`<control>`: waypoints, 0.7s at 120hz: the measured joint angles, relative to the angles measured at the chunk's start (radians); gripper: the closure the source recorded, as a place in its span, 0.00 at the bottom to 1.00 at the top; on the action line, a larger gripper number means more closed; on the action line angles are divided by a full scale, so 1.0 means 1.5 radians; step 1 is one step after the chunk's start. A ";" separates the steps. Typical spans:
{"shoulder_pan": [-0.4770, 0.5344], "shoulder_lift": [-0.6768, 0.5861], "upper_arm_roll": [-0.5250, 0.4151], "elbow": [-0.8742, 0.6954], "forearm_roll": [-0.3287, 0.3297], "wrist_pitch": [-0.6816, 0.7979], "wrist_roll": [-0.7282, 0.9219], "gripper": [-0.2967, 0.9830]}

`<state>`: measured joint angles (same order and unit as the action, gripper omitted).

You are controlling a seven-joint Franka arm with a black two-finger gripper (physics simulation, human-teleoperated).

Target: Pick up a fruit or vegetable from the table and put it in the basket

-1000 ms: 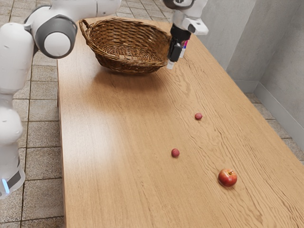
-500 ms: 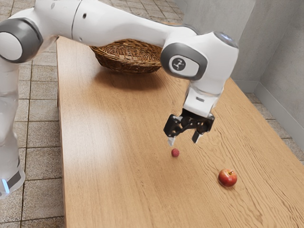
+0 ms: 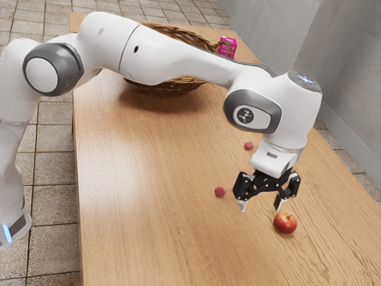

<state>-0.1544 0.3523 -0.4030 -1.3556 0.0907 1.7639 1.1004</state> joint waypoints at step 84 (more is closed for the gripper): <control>-0.045 0.175 0.096 0.171 0.055 0.015 0.047 0.25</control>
<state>-0.2223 0.6144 -0.2590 -1.0988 0.1733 1.7865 1.1711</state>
